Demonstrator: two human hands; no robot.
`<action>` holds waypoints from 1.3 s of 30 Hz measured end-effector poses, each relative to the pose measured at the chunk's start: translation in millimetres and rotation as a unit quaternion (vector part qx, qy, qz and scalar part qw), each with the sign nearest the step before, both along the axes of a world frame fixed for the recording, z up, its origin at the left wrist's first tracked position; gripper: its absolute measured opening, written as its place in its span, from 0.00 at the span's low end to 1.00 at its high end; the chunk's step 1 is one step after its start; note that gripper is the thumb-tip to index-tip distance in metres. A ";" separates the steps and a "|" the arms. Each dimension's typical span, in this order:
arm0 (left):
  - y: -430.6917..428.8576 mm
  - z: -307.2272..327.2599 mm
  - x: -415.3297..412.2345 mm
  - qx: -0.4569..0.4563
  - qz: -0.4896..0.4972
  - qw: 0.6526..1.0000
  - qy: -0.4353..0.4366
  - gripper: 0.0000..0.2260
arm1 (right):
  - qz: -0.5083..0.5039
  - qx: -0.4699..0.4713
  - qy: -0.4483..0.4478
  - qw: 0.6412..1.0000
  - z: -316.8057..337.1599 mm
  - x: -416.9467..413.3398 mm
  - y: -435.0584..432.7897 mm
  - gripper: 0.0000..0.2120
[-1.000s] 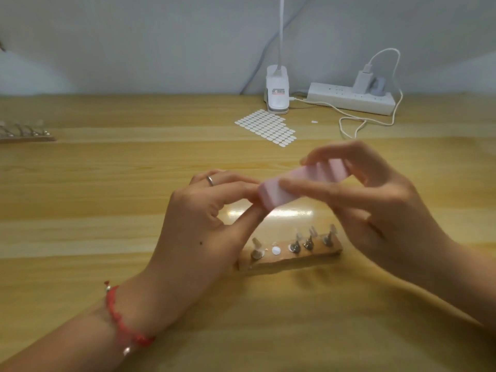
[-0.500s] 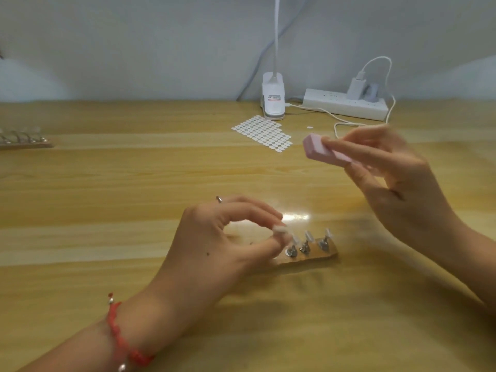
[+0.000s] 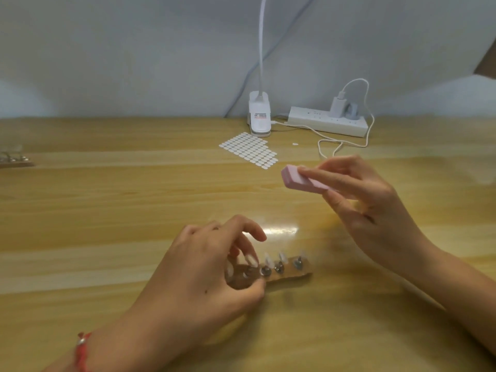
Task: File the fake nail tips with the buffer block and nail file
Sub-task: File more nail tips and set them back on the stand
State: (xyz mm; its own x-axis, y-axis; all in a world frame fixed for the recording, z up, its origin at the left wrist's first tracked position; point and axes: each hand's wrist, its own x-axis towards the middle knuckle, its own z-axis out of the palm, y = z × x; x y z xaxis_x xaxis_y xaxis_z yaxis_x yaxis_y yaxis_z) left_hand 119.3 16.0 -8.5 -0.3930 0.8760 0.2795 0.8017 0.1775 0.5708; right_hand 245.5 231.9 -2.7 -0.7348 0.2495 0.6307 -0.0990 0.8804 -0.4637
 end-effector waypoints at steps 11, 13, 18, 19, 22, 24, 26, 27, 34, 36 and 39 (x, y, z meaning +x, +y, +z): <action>9.7 0.1 3.3 0.048 -0.005 0.988 0.148 0.10 | 0.002 -0.007 -0.022 1.000 -4.0 -1.9 -2.5 0.24; 9.8 -0.8 2.8 0.067 -0.014 0.986 0.154 0.06 | 0.002 -0.007 -0.028 1.000 -4.1 -2.3 -3.1 0.26; 9.9 -0.1 3.7 0.072 -0.025 0.988 0.138 0.05 | 0.005 -0.001 -0.031 0.999 -4.1 -1.8 -4.0 0.26; 10.0 -0.2 3.5 0.067 -0.023 0.989 0.128 0.05 | 0.006 -0.002 -0.032 0.999 -4.1 -1.6 -4.4 0.26; 10.5 -2.1 2.3 0.054 -0.013 0.992 0.113 0.07 | 0.009 -0.006 -0.042 0.999 -4.9 -1.6 -6.1 0.27; 11.4 -3.6 1.3 0.055 -0.013 0.991 0.120 0.08 | 0.011 -0.006 -0.049 0.999 -5.5 -1.4 -6.3 0.27; 11.9 -4.5 0.2 0.065 -0.019 0.988 0.139 0.08 | 0.012 -0.004 -0.052 0.999 -5.9 -1.7 -6.4 0.27; 12.3 -5.3 -0.3 0.074 -0.023 0.985 0.153 0.08 | 0.013 -0.003 -0.053 0.999 -6.2 -1.9 -6.2 0.27; 12.7 -3.8 -3.7 0.189 0.008 0.982 0.014 0.06 | 0.010 -0.001 -0.039 0.999 -4.9 -0.4 -5.3 0.28; 12.6 -1.9 -6.0 0.219 0.035 0.974 -0.038 0.07 | 0.021 0.004 -0.020 1.000 -1.9 0.3 -6.2 0.25; 11.7 0.1 -9.3 0.223 0.054 0.973 -0.005 0.13 | 0.070 0.040 -0.004 0.997 -2.6 1.9 -21.4 0.23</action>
